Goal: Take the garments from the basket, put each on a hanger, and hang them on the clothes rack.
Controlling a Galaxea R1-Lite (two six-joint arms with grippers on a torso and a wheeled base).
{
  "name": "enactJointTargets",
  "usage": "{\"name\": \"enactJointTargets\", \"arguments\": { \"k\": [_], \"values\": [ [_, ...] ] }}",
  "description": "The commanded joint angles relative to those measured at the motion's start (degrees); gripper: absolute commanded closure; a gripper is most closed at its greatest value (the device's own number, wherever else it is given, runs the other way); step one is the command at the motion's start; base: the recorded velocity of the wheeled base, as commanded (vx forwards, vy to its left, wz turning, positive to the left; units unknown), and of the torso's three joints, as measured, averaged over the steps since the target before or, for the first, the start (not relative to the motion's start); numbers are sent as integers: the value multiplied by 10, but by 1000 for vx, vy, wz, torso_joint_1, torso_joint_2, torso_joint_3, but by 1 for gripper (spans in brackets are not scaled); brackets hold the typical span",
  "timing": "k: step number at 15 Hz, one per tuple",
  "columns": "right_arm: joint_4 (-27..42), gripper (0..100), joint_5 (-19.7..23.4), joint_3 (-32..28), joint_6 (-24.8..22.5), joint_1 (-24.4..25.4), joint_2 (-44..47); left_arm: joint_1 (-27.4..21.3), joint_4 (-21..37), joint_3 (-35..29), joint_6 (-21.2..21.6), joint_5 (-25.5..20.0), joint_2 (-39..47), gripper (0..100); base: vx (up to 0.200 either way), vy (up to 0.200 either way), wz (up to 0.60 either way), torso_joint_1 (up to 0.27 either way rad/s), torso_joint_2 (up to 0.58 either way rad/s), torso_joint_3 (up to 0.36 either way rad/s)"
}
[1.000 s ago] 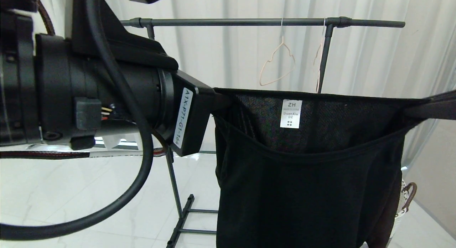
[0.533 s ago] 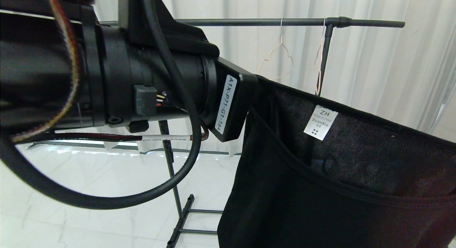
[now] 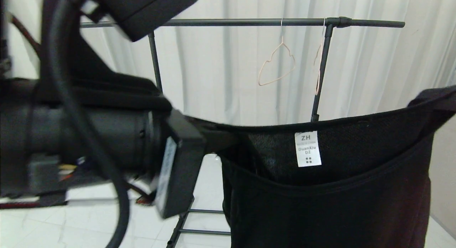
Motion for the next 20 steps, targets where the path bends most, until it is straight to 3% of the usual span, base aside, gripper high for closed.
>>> {"name": "enactJointTargets", "arguments": {
  "k": [1,3,7,9,11,15,16,20],
  "values": [
    [-31,100,6,-31,-1,-1,67,-59,46,10,-56,0,-76,100,0,0,0,0,0,0],
    [-52,100,6,-51,-1,8,94,-94,48,15,-96,4,-90,100,0,0,0,0,0,0],
    [-51,100,6,-55,-1,9,98,-98,48,17,-96,5,-90,100,0,0,0,0,0,0],
    [-20,100,2,-44,0,9,72,-73,48,22,-63,33,-77,100,0,0,0,0,0,0],
    [27,100,3,-15,1,9,29,1,46,1,1,68,-49,100,0,0,0,0,0,0],
    [28,100,2,26,0,9,7,14,46,-21,4,62,-31,100,0,0,0,0,0,0],
    [28,0,2,26,0,9,7,14,46,-20,4,63,-31,100,0,0,0,0,0,0],
    [29,0,4,45,0,9,-14,20,46,-16,4,78,-22,100,0,0,0,0,0,0]
  ]
}}
